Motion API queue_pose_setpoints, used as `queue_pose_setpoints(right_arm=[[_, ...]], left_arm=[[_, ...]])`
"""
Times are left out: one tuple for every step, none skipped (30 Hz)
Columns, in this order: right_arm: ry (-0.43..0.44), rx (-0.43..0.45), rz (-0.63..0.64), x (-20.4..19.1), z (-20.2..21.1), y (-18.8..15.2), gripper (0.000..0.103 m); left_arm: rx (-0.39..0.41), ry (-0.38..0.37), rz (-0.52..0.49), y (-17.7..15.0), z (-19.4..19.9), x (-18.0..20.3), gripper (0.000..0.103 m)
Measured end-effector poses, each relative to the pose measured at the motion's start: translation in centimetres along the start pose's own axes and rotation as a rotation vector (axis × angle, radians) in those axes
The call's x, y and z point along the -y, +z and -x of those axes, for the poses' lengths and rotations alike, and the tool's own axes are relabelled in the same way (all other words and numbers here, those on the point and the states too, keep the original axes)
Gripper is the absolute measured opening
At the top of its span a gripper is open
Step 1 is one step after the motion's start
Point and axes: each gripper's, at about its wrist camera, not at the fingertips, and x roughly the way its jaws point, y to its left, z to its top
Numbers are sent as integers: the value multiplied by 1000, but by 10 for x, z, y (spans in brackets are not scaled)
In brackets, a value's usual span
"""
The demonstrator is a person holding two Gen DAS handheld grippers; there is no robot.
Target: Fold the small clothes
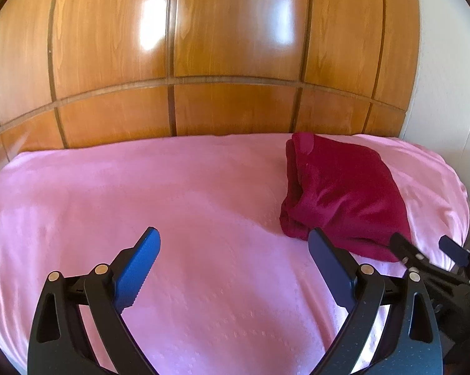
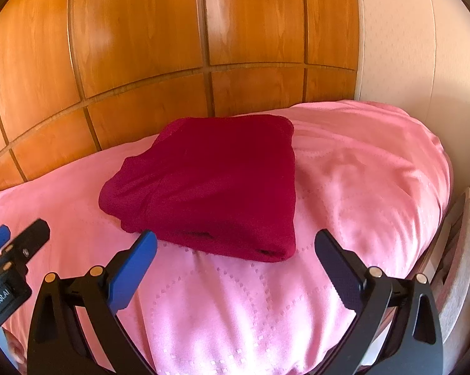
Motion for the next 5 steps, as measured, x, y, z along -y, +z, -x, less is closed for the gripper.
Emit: queue_pose_setpoints(right_arm=[[1, 5, -6, 2, 0, 1, 101], [-1, 7, -10, 5, 0, 3, 101], [-2, 10, -12, 8, -1, 5, 101], [-7, 15, -10, 13, -3, 9, 101], [-11, 15, -16, 18, -5, 13, 101]], left_arm=[[-7, -3, 3, 1, -2, -1, 94], [-14, -6, 7, 0, -3, -2, 94], [-20, -8, 11, 0, -4, -3, 94], [-28, -6, 13, -1, -6, -4, 94], [-32, -3, 13, -2, -7, -4, 94]])
